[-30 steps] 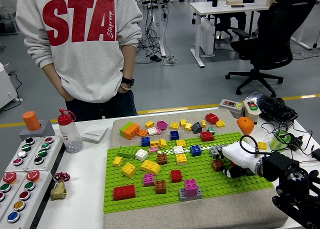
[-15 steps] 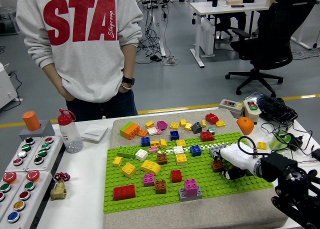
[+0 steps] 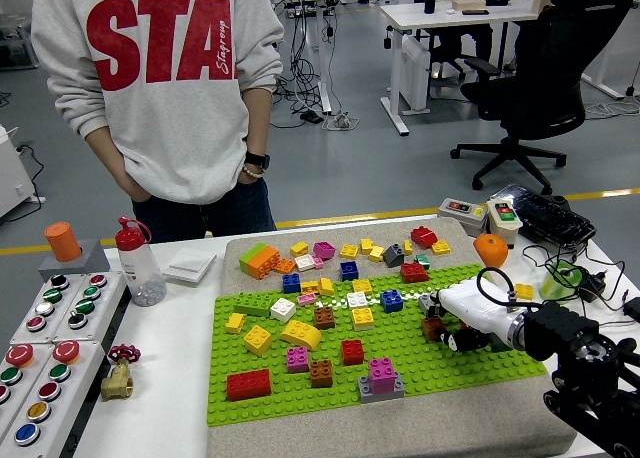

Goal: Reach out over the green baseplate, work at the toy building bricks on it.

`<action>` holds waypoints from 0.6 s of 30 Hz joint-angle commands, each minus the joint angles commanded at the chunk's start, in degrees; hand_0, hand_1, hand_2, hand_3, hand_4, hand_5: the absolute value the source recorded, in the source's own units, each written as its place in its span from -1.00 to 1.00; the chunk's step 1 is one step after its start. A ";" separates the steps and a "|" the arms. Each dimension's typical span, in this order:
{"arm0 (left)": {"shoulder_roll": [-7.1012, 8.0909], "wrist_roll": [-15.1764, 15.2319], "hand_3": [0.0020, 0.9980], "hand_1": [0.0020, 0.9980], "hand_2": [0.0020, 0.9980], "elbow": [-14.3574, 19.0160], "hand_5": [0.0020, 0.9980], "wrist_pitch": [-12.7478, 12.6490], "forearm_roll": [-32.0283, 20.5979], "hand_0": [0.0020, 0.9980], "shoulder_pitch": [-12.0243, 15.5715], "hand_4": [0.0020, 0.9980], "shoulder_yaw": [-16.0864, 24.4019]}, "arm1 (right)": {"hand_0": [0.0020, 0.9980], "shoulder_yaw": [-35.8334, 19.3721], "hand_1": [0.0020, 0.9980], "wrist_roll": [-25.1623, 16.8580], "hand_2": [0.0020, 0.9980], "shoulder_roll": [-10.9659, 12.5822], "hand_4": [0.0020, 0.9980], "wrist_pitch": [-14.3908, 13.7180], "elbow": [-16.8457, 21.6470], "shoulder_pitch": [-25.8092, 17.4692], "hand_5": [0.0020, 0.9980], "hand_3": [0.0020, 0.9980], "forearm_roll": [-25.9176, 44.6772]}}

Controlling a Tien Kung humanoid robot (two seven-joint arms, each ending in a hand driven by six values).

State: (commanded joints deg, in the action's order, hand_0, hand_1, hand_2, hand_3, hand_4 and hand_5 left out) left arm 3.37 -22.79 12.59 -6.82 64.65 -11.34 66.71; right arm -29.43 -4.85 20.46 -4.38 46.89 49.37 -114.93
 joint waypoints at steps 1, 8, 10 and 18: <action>0.00 -0.01 -0.13 0.24 0.25 0.00 1.00 0.00 0.01 0.31 -0.02 -0.29 0.00 | 0.25 0.02 0.14 -0.03 0.13 0.01 0.03 0.05 -0.02 0.00 -0.38 0.16 0.00; -0.02 0.02 -0.13 0.24 0.25 -0.01 1.00 0.01 -0.05 0.31 -0.03 -0.29 -0.02 | 0.24 -0.16 0.15 -0.08 0.12 0.08 0.03 0.33 -0.01 -0.11 -0.39 0.15 -0.46; -0.02 0.03 -0.13 0.24 0.25 -0.02 1.00 0.01 -0.07 0.31 -0.03 -0.29 -0.04 | 0.27 -0.31 0.21 -0.11 0.19 0.13 0.04 0.23 0.09 -0.13 -0.39 0.19 -0.59; 0.03 0.03 -0.13 0.24 0.25 -0.02 1.00 0.00 -0.01 0.31 -0.08 -0.29 0.03 | 0.33 -1.11 0.29 -0.10 0.27 0.70 0.02 -0.02 1.59 -0.35 -0.43 0.29 -1.60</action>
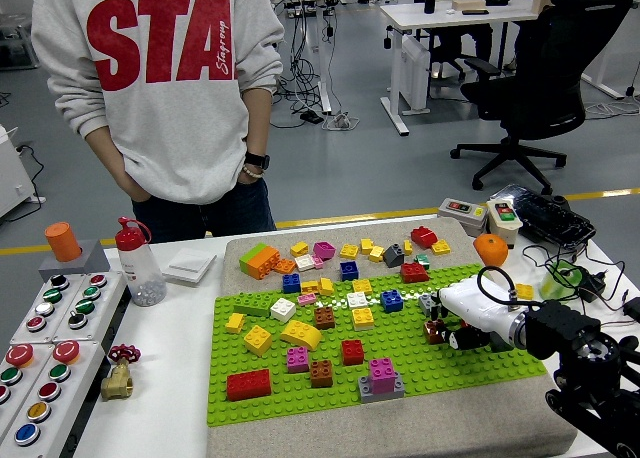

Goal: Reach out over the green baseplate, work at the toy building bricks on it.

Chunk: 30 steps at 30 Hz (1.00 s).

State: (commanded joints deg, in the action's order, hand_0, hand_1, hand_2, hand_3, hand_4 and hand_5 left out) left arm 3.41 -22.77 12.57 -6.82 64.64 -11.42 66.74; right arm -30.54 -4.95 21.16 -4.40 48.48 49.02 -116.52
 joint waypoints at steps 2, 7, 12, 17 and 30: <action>0.01 0.01 -0.13 0.24 0.25 0.00 1.00 -0.01 -0.02 0.31 0.00 -0.29 0.00 | 0.33 -0.30 0.29 0.01 0.27 0.21 0.02 -0.21 0.67 -0.05 -0.43 0.29 -0.37; -0.01 -0.06 -0.13 0.24 0.24 0.02 1.00 0.02 0.09 0.31 0.04 -0.29 0.04 | 0.39 -0.73 0.34 -0.09 0.34 0.43 0.02 -0.45 1.51 -0.11 -0.45 0.37 -0.94; -0.04 -0.12 -0.13 0.24 0.24 0.03 1.00 -0.01 0.11 0.31 0.11 -0.29 0.07 | 0.47 -0.64 0.44 0.00 0.47 0.35 0.08 0.42 1.36 -0.10 -0.44 0.53 -1.44; -0.03 -0.05 -0.13 0.24 0.24 0.02 1.00 -0.02 0.05 0.31 0.17 -0.29 0.06 | 0.51 -0.41 0.47 -0.27 0.49 0.11 0.17 1.70 0.78 -0.14 -0.39 0.58 -1.91; -0.02 -0.08 -0.13 0.24 0.24 0.03 1.00 0.03 0.20 0.31 0.15 -0.29 0.12 | 0.52 0.45 0.46 -0.20 0.49 -0.11 0.22 3.52 -0.04 -0.04 -0.34 0.57 -2.04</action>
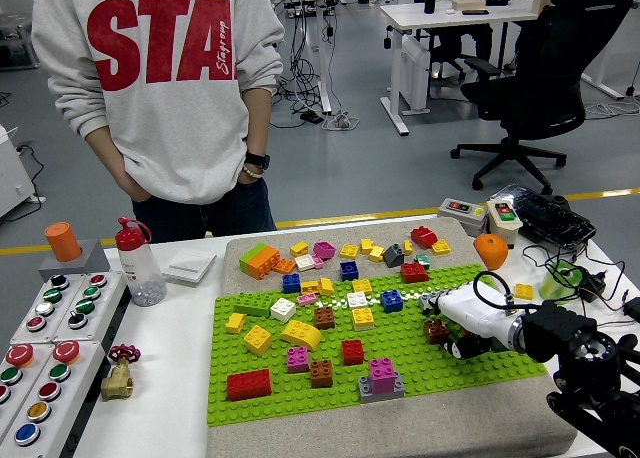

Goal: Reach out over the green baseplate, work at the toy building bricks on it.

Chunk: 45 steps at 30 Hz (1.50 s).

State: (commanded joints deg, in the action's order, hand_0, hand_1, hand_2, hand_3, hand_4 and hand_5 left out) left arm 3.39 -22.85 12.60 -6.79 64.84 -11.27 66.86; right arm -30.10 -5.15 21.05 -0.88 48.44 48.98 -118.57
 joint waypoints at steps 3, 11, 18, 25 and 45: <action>0.00 -0.02 -0.13 0.24 0.24 0.01 1.00 0.03 0.02 0.31 0.00 -0.29 -0.01 | 0.52 0.22 0.46 0.05 0.49 -0.08 0.22 -0.01 -0.19 0.03 -0.34 0.57 0.15; 0.03 -0.05 -0.13 0.24 0.25 0.02 1.00 0.09 0.16 0.31 -0.17 -0.29 0.05 | 0.51 0.37 0.45 0.08 0.45 -0.52 0.25 -0.37 -1.13 0.34 -0.30 0.56 0.95; 0.08 0.01 -0.13 0.24 0.24 0.01 1.00 0.10 -0.01 0.31 -0.30 -0.29 -0.05 | 0.50 0.98 0.43 0.06 0.39 -0.95 0.25 -0.34 -2.21 1.00 -0.28 0.53 1.65; 0.08 0.00 -0.14 0.24 0.24 0.01 1.00 0.11 -0.12 0.31 -0.33 -0.29 -0.12 | 0.50 1.97 0.41 0.02 0.37 -1.19 0.25 0.23 -2.78 1.43 -0.27 0.49 1.89; 0.09 -0.03 -0.14 0.24 0.24 0.03 1.00 0.15 -0.19 0.31 -0.35 -0.29 -0.18 | 0.48 3.05 0.37 0.47 0.33 -1.46 0.21 -0.62 -3.56 1.72 -0.23 0.40 2.13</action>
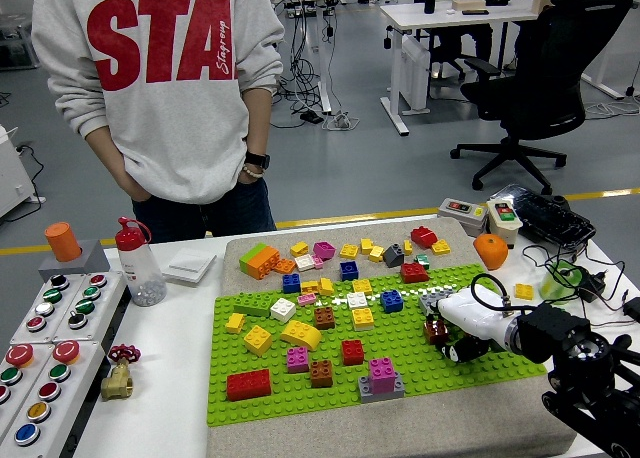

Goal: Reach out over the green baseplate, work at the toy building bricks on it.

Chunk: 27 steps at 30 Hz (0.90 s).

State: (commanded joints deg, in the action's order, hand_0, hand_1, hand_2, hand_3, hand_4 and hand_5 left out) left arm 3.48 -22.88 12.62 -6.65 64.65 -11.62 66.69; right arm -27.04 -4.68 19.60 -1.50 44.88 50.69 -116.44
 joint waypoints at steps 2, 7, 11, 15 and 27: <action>0.01 0.03 -0.14 0.24 0.25 -0.01 1.00 -0.01 -0.05 0.31 -0.01 -0.29 -0.03 | 0.43 0.05 0.31 -0.02 0.25 0.00 0.14 -0.17 0.01 0.02 -0.22 0.27 0.04; 0.04 0.03 -0.14 0.24 0.25 -0.01 1.00 0.00 -0.10 0.31 -0.03 -0.29 -0.08 | 0.39 0.19 0.27 -0.12 0.22 -0.06 0.09 -0.92 0.05 0.00 -0.22 0.21 0.23; 0.07 -0.01 -0.14 0.24 0.25 -0.01 1.00 0.07 -0.01 0.31 -0.06 -0.29 -0.06 | 0.39 -0.03 0.27 -0.23 0.22 -0.09 0.09 -1.43 0.06 -0.16 -0.22 0.21 0.42; 0.11 0.00 -0.14 0.24 0.25 -0.02 1.00 0.13 0.05 0.31 -0.11 -0.29 -0.08 | 0.34 -0.30 0.20 -0.28 0.16 -0.08 0.03 -1.72 -0.01 -0.32 -0.24 0.17 0.45; 0.11 0.02 -0.13 0.24 0.25 -0.04 1.00 0.17 0.18 0.31 -0.12 -0.29 -0.05 | 0.31 -0.65 0.14 -0.31 0.10 0.00 -0.08 -2.69 0.18 -0.57 -0.30 0.12 0.54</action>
State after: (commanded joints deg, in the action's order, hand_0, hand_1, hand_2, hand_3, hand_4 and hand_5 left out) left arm 3.58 -22.86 12.58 -6.48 64.84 -11.74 66.64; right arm -27.69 -4.99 19.60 -4.19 45.06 50.12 -115.89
